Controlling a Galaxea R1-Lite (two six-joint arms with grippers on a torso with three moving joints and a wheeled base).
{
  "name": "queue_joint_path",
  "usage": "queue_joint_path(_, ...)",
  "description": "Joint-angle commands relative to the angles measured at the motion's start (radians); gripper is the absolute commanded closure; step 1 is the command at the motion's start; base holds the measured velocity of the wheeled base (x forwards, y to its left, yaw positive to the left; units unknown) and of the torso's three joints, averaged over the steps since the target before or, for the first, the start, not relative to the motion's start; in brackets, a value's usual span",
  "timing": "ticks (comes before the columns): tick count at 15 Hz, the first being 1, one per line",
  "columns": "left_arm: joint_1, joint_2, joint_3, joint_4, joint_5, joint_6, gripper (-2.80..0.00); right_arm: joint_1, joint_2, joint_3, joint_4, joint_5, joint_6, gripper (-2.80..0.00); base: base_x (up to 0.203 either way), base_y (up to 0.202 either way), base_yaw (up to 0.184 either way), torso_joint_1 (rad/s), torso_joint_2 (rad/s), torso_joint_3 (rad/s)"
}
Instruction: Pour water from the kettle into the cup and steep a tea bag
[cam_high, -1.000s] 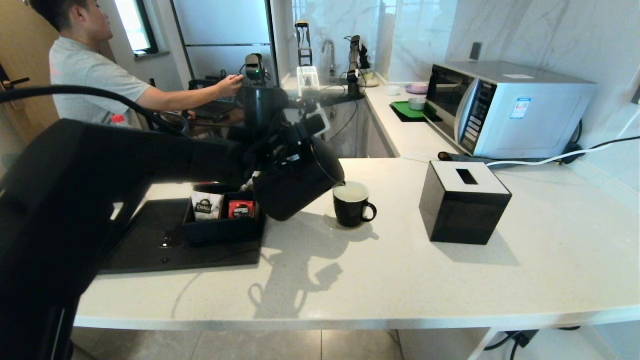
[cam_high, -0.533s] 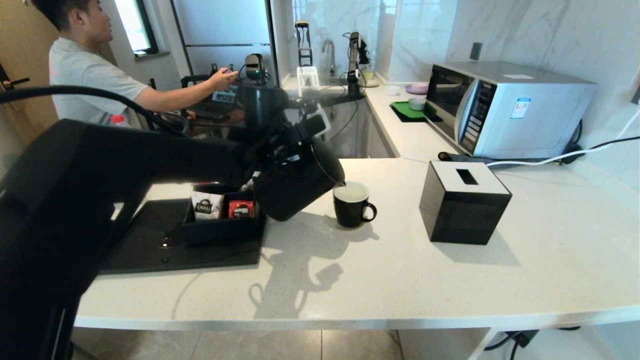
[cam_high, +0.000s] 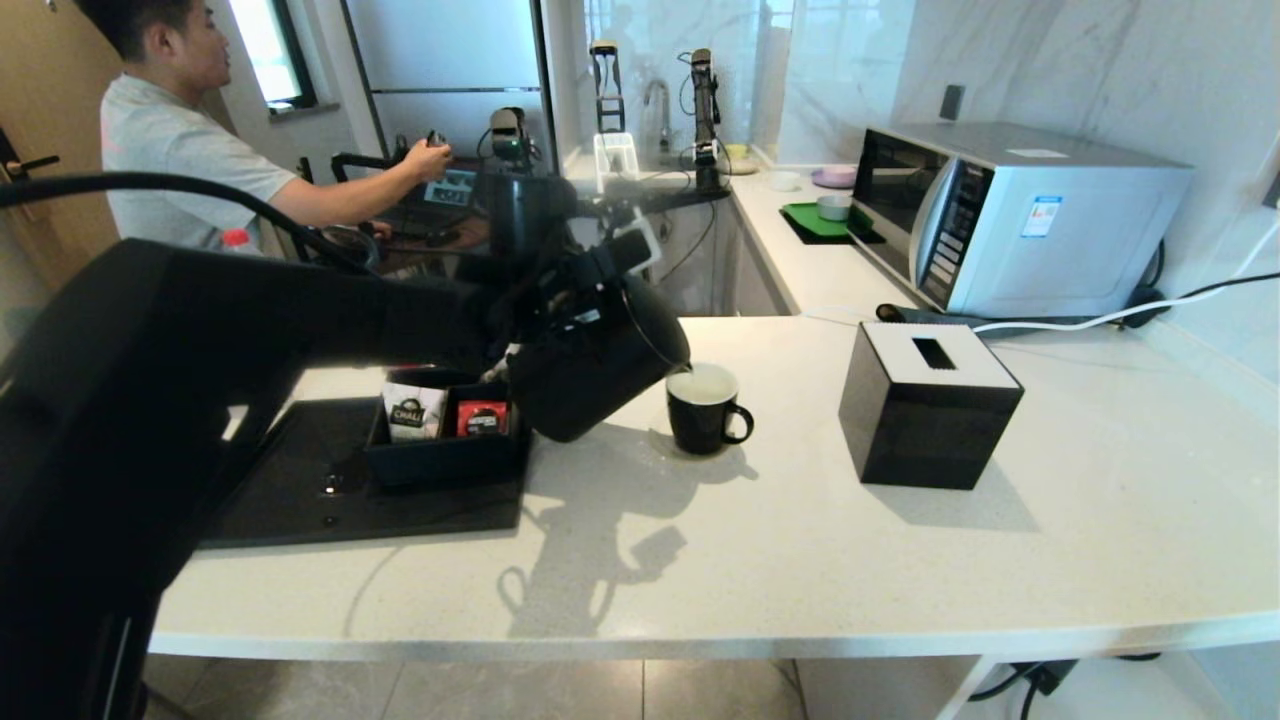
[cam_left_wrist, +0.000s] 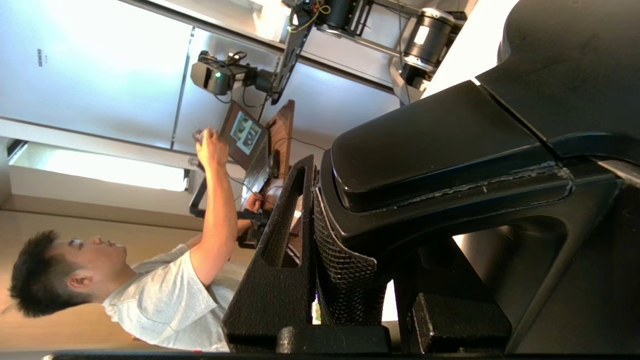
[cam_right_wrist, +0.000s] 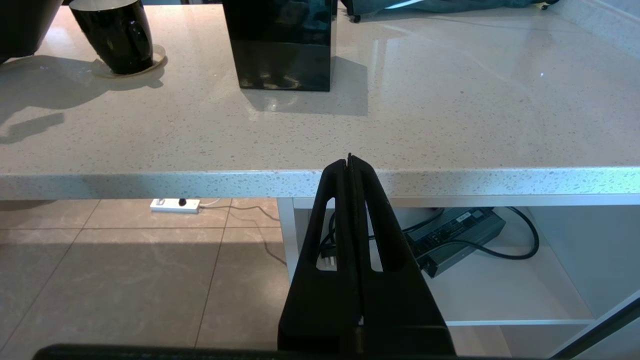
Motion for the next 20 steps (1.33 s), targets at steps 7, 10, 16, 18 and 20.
queue_joint_path(7, 0.000, 0.006, 0.004, -0.020, 0.007, -0.005, 0.00, 0.000, 0.001, 0.000, 0.000, 0.000, 0.000, 0.00, 0.000, 0.000, 0.000, 0.000, 0.00, 0.000)
queue_joint_path(10, 0.000, 0.008, 0.004, -0.022, 0.005, -0.009, 0.00, 0.000, 0.001, 0.000, 0.000, 0.000, 0.000, 0.00, 0.000, 0.000, 0.000, 0.000, 0.00, 0.000)
queue_joint_path(16, 0.000, 0.010, 0.005, -0.038, 0.008, -0.029, 0.00, 0.000, 0.001, 0.000, 0.000, 0.000, 0.000, 0.00, 0.000, 0.000, 0.000, 0.000, 0.00, 0.000)
queue_joint_path(18, -0.002, 0.016, 0.007, -0.071, 0.008, -0.029, 0.00, 0.000, 0.001, 0.000, 0.000, 0.000, 0.000, 0.00, 0.000, 0.000, 0.000, 0.000, 0.00, 0.000)
queue_joint_path(20, -0.002, 0.014, 0.012, -0.072, 0.008, -0.033, 0.00, 0.000, 0.001, 0.000, 0.000, 0.000, 0.000, 0.00, 0.000, 0.000, 0.000, 0.000, 0.00, 0.000)
